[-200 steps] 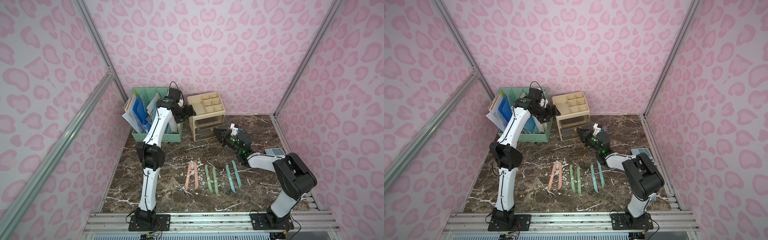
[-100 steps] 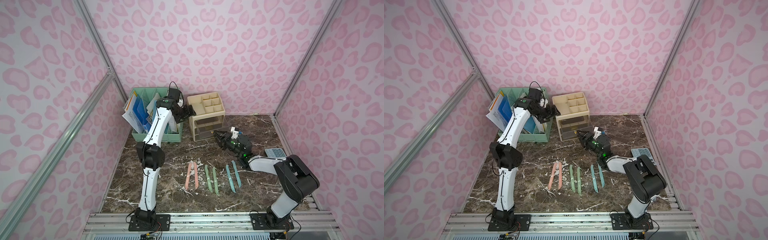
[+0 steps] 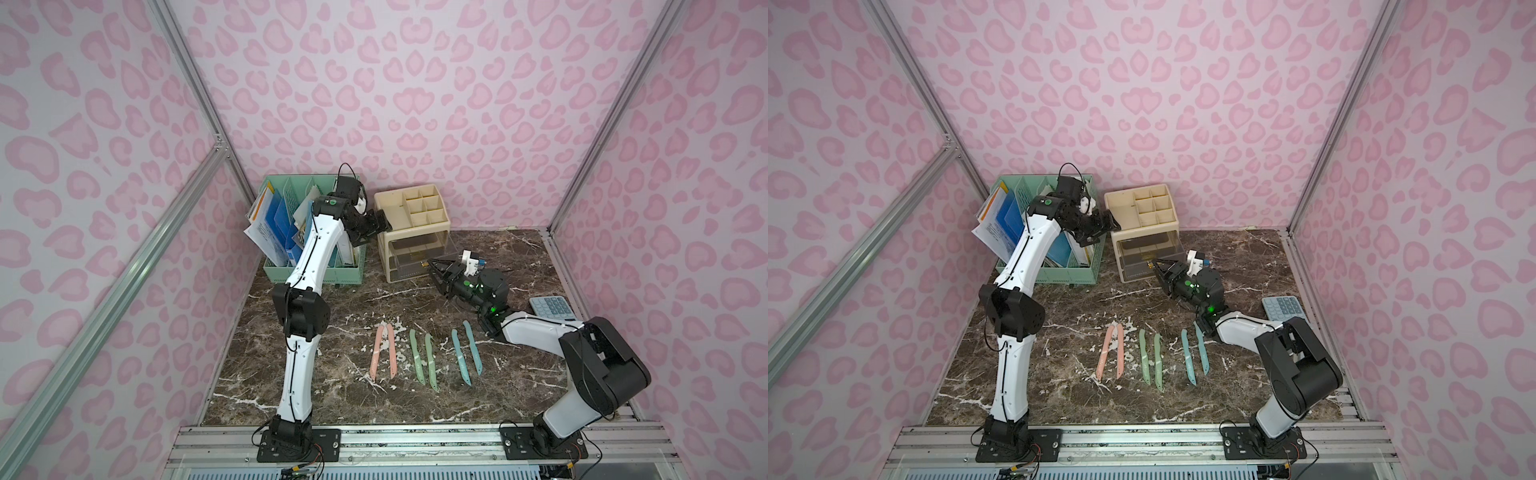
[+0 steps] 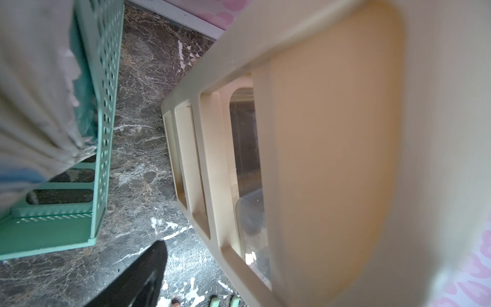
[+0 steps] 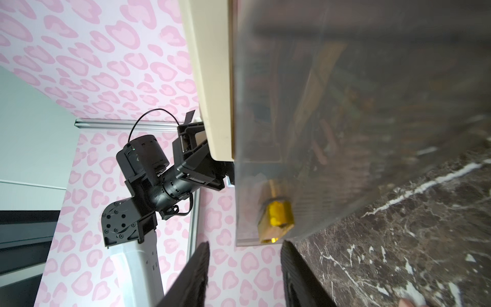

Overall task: Place the fruit knives into the drawer by color
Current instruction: Open the drawer in the storage box, then pick up the fruit knife from the center of the board.

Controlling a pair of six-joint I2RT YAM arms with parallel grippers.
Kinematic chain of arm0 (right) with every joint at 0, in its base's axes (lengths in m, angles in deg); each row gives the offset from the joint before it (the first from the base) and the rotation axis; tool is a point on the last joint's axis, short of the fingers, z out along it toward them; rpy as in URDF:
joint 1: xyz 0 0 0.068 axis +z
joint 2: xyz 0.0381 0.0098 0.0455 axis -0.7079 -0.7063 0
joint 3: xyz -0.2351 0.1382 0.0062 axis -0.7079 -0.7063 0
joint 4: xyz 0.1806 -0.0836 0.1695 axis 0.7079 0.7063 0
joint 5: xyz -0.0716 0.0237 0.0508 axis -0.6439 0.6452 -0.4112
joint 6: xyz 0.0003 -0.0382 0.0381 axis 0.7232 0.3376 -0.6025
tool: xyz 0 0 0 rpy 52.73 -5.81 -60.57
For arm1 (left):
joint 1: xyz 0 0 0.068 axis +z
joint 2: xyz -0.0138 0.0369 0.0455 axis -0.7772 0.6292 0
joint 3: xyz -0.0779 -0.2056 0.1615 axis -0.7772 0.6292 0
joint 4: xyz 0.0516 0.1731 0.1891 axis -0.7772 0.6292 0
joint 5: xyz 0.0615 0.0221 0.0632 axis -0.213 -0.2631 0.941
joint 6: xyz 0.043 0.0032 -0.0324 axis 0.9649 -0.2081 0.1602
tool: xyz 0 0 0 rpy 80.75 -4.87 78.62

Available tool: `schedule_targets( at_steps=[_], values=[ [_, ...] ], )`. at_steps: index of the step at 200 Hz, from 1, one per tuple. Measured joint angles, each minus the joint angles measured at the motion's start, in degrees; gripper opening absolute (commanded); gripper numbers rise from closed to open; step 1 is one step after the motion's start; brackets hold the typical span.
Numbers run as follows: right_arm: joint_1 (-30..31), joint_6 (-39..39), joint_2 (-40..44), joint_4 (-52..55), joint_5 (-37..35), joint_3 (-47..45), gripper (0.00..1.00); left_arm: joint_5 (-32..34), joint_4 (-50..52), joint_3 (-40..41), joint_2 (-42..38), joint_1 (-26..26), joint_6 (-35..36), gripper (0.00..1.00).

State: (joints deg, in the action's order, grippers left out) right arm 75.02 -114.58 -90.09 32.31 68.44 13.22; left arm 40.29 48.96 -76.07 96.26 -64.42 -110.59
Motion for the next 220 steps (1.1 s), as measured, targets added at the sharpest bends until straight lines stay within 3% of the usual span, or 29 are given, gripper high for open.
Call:
schedule_targets(
  at_steps=[58,114,170,220],
  values=[
    [-1.70,6.05,9.84,10.56,1.99,-3.37,0.67,2.62,1.97,0.00,-2.67,0.17,0.87,0.91],
    [-4.22,20.11,20.02,32.28,2.80,-0.68,0.79,3.82,3.48,0.00,-5.01,-0.11,2.12,0.98],
    [-6.71,35.30,23.71,52.70,0.48,0.79,0.83,6.64,4.74,0.74,-11.23,-1.95,4.37,0.98],
    [-6.71,46.31,21.92,64.28,-3.10,1.92,0.83,8.76,4.44,11.85,-20.20,-5.20,5.05,0.98]
  ],
)
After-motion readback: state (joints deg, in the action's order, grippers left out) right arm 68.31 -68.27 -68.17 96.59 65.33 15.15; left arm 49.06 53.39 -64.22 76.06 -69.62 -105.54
